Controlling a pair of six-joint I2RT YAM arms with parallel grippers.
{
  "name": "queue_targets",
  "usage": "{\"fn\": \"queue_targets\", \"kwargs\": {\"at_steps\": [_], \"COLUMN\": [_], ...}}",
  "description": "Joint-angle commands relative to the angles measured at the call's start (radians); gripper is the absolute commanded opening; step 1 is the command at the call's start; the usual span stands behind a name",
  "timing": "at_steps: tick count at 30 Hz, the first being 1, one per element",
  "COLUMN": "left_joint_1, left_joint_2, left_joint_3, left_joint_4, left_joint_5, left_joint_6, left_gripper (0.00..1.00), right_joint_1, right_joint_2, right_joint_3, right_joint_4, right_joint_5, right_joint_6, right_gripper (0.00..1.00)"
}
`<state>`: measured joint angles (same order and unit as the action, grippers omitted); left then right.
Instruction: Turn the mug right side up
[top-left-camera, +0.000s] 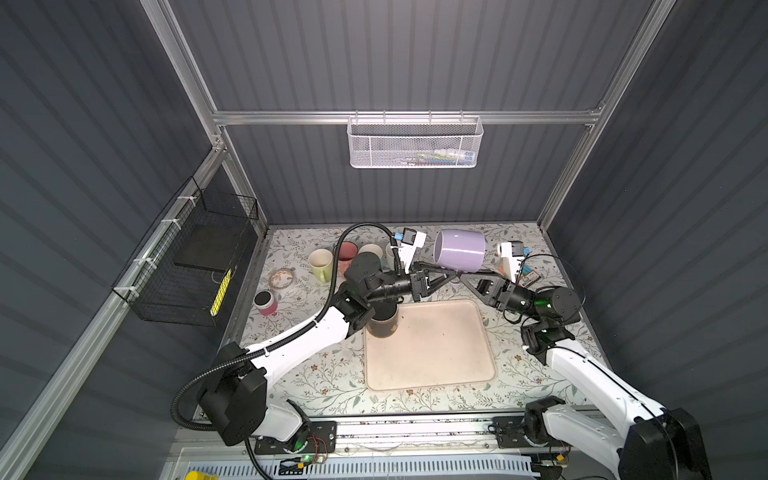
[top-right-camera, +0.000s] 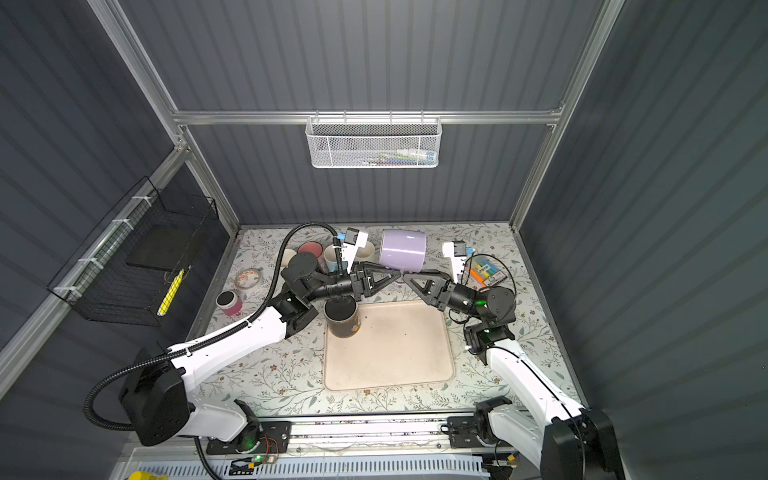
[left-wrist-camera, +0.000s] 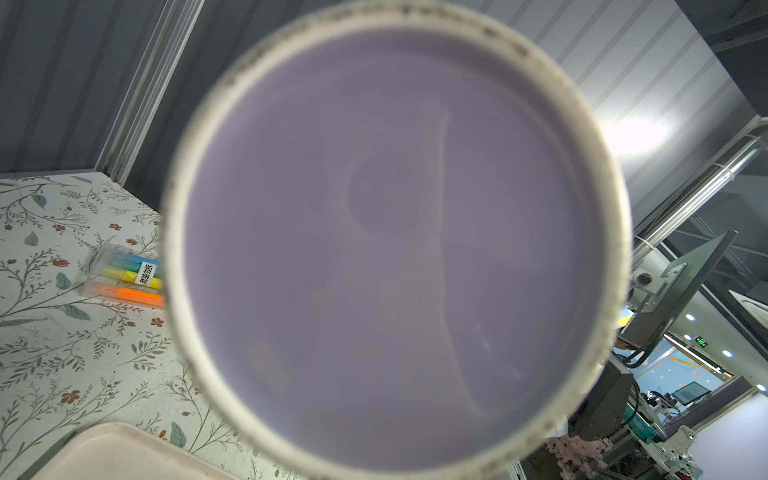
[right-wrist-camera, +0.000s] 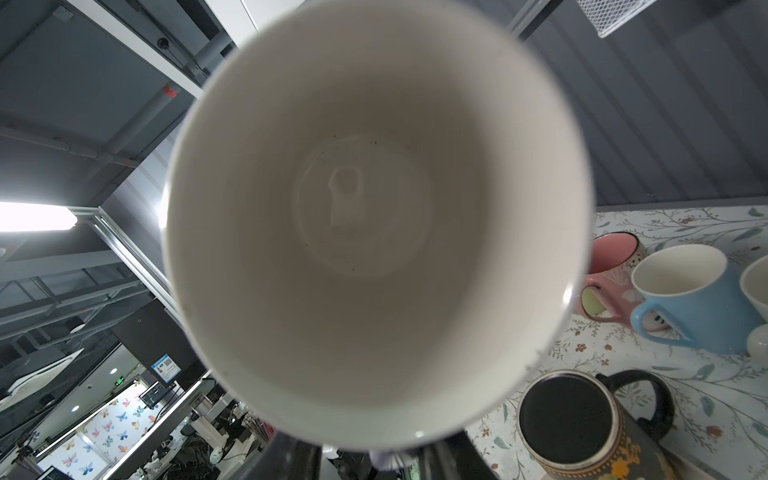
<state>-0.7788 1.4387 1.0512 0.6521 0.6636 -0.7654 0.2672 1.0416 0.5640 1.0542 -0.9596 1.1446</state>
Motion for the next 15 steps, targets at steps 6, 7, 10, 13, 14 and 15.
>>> {"fn": "queue_targets", "kwargs": {"at_steps": [6,7,10,13,14,15], "left_joint_1": [0.007,0.007,0.007,0.007,0.007,0.007], "left_joint_2": [0.000,0.000,0.004,0.011,0.014,0.017], "left_joint_3": [-0.003,-0.005,-0.013,-0.010,-0.010,-0.010], "left_joint_4": [0.156,0.158,0.167,0.170,0.174,0.178], "left_joint_5": [0.036,0.037,0.041,0.045,0.047,0.049], "left_joint_6": [-0.036,-0.039,-0.047,-0.053,-0.058,-0.062], "left_gripper": [0.00,0.00,0.00,0.00,0.00,0.00], "right_joint_1": [0.009,0.008,0.009,0.009,0.009,0.009], "right_joint_2": [-0.006,-0.006,-0.006,-0.003,-0.001,0.000], "right_joint_3": [0.037,0.037,0.037,0.040,0.043,0.043], "right_joint_4": [0.075,0.075,0.073,0.067,0.065,0.063], "right_joint_5": [0.007,0.010,0.010,0.013,0.011,0.011], "right_joint_6": [0.003,0.002,0.001,-0.004,-0.006,-0.008], "right_gripper": [0.30,0.30,0.26,0.23,0.21,0.19]}}
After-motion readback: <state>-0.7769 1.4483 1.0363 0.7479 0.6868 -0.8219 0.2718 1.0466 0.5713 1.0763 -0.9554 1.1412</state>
